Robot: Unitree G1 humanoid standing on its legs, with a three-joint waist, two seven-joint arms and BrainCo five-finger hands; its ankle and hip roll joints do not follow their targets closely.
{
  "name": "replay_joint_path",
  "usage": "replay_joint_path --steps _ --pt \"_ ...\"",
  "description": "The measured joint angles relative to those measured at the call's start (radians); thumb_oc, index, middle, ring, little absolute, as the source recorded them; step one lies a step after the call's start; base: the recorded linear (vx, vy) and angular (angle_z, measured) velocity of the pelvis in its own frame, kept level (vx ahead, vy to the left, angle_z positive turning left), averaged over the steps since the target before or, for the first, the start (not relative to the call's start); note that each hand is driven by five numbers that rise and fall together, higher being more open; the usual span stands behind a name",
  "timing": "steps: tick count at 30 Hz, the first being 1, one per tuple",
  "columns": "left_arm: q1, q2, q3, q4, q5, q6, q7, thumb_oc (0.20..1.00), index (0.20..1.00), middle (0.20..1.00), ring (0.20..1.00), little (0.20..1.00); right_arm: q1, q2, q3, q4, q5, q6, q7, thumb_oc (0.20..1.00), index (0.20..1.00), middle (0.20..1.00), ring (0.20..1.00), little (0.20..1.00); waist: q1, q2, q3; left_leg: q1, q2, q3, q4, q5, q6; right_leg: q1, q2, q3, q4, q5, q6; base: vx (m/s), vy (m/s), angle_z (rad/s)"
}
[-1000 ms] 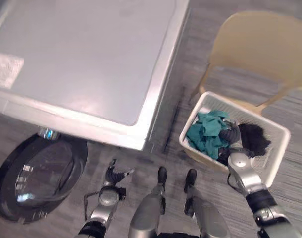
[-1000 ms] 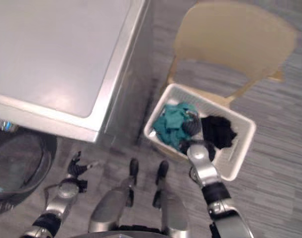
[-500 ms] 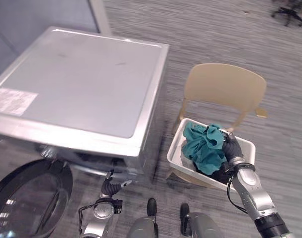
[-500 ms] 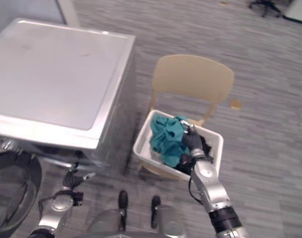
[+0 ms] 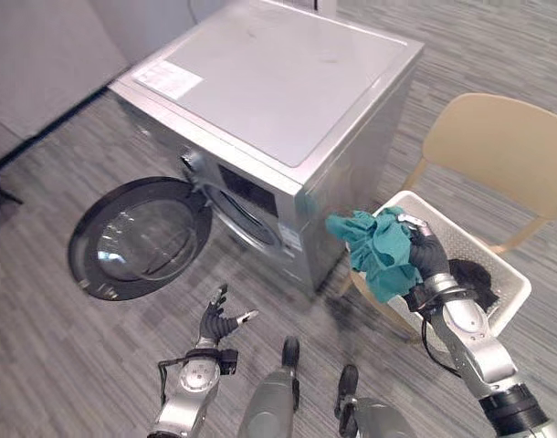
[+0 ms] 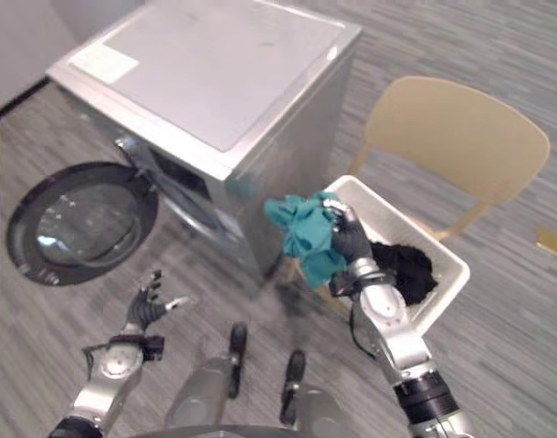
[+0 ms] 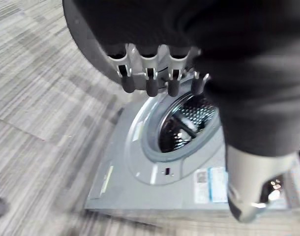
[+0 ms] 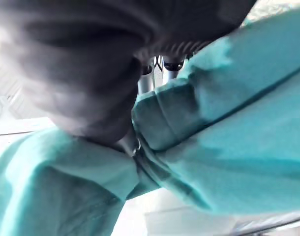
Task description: Grab the laundry basket,head to the washer,open it,put in the laundry and shut it.
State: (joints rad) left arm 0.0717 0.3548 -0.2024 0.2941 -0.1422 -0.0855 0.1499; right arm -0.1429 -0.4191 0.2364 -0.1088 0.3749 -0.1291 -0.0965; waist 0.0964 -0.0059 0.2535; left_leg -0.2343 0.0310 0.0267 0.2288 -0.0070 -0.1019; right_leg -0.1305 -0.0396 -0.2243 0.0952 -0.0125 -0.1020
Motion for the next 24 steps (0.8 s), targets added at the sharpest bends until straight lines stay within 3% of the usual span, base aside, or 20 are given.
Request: replay_joint_path --steps 1,2,3,6,7,8,10,14,19,20,21,23,24 --pt "-0.016 0.018 -0.019 -0.037 0.003 0.0 0.0 1.0 1.0 1.0 1.0 1.0 -0.014 -0.014 0.015 -0.032 0.0 0.001 0.001 0.2 0.2 0.2 0.2 0.2 -0.032 -0.003 0.001 0.015 -0.006 0.016 0.072 -0.044 -0.002 0.025 -0.015 -0.038 -0.039 0.027 0.005 -0.02 0.065 1.02" --pt "-0.06 0.027 -0.038 -0.094 0.013 -0.014 -0.009 1.0 1.0 1.0 1.0 1.0 -0.029 -0.025 0.019 -0.086 -0.001 -0.003 0.019 0.2 0.2 0.2 0.2 0.2 -0.059 -0.013 -0.007 0.096 0.003 0.052 0.077 -0.095 -0.022 0.035 -0.026 -0.073 -0.072 0.052 0.009 -0.01 0.1 1.06" --pt "-0.083 0.032 -0.055 -0.122 0.02 -0.023 -0.009 1.0 1.0 1.0 1.0 1.0 -0.052 -0.026 0.03 -0.105 0.0 -0.009 0.023 0.2 0.2 0.2 0.2 0.2 -0.066 -0.009 -0.014 0.15 0.02 0.081 0.032 -0.111 -0.013 0.041 -0.02 -0.075 -0.083 0.048 0.018 0.02 0.09 0.81" --pt "-0.182 0.028 -0.118 -0.16 0.054 -0.048 -0.023 1.0 1.0 1.0 1.0 1.0 -0.113 -0.023 0.048 -0.118 0.0 -0.029 0.037 0.2 0.2 0.2 0.2 0.2 -0.105 0.026 -0.032 0.304 0.047 0.095 -0.223 -0.083 0.03 0.043 0.018 -0.108 -0.11 0.07 0.06 0.04 0.102 0.37" --pt "-0.211 0.027 -0.151 -0.162 0.078 -0.048 -0.023 1.0 1.0 1.0 1.0 1.0 -0.134 -0.023 0.067 -0.115 0.0 -0.027 0.039 0.2 0.2 0.2 0.2 0.2 -0.104 0.041 -0.036 0.33 0.049 0.082 -0.278 -0.046 0.051 0.041 0.043 -0.108 -0.113 0.083 0.068 0.06 0.092 0.02" --pt "-0.224 0.034 -0.175 -0.159 0.09 -0.047 -0.025 1.0 1.0 1.0 1.0 1.0 -0.133 -0.003 0.083 -0.113 0.001 -0.026 0.045 0.2 0.2 0.2 0.2 0.2 -0.098 0.024 -0.038 0.348 0.051 0.088 -0.301 -0.03 0.045 0.043 0.039 -0.104 -0.112 0.091 0.07 0.03 0.097 0.01" --pt "-0.229 0.036 -0.231 -0.163 0.128 -0.045 -0.028 1.0 1.0 1.0 1.0 1.0 -0.14 0.011 0.171 -0.113 0.013 -0.023 0.062 0.2 0.2 0.2 0.2 0.2 -0.103 -0.006 -0.059 0.35 0.025 0.079 -0.305 -0.021 0.061 0.043 0.016 -0.068 -0.105 0.102 0.089 0.02 0.081 0.13" --pt "-0.26 0.052 -0.26 -0.178 0.163 -0.042 -0.018 1.0 1.0 1.0 1.0 1.0 -0.205 0.059 0.276 -0.099 0.065 -0.005 0.084 0.2 0.2 0.2 0.2 0.2 -0.089 -0.019 -0.083 0.349 -0.007 0.077 -0.305 -0.006 0.082 0.031 -0.011 -0.035 -0.096 0.119 0.107 -0.01 0.063 0.08" --pt "-0.367 0.034 -0.344 -0.148 0.165 -0.037 0.012 1.0 1.0 1.0 1.0 1.0 -0.308 0.149 0.365 -0.005 0.117 0.003 0.073 0.2 0.2 0.2 0.2 0.2 -0.077 -0.025 -0.132 0.361 -0.018 0.078 -0.304 -0.005 0.083 0.064 -0.011 -0.026 -0.146 0.149 0.109 0.0 0.053 -0.03" --pt "-0.388 0.03 -0.356 -0.137 0.167 -0.038 0.013 0.507 0.507 0.507 0.507 0.507 -0.313 0.156 0.37 0.013 0.117 0.004 0.075 0.2 0.2 0.2 0.2 0.2 -0.072 -0.025 -0.143 0.36 -0.017 0.078 -0.305 -0.005 0.083 0.064 -0.01 -0.026 -0.151 0.151 0.111 0.0 0.0 0.0" --pt "-0.398 0.013 -0.361 -0.138 0.167 -0.038 0.02 0.2 0.2 0.2 0.2 0.2 -0.313 0.173 0.38 0.017 0.121 0.004 0.068 0.2 0.2 0.2 0.2 0.2 -0.068 -0.028 -0.152 0.36 -0.018 0.079 -0.306 -0.005 0.083 0.066 -0.008 -0.025 -0.158 0.156 0.11 -0.01 0.038 -0.03" --pt "-0.409 -0.003 -0.373 -0.124 0.167 -0.037 0.051 0.2 0.2 0.2 0.2 0.2 -0.31 0.179 0.402 0.038 0.156 0.004 0.055 0.2 0.2 0.2 0.2 0.2 -0.068 -0.028 -0.159 0.361 -0.016 0.078 -0.304 -0.005 0.083 0.07 -0.006 -0.024 -0.162 0.159 0.108 0.0 0.045 -0.03" --pt "-0.409 0.0 -0.374 -0.116 0.167 -0.036 0.055 0.2 0.2 0.2 0.2 0.2 -0.304 0.184 0.403 0.048 0.161 0.003 0.054 0.275 0.275 0.275 0.275 0.275 -0.068 -0.029 -0.159 0.361 -0.016 0.078 -0.304 -0.005 0.082 0.072 -0.005 -0.024 -0.165 0.161 0.107 0.0 0.031 -0.01"
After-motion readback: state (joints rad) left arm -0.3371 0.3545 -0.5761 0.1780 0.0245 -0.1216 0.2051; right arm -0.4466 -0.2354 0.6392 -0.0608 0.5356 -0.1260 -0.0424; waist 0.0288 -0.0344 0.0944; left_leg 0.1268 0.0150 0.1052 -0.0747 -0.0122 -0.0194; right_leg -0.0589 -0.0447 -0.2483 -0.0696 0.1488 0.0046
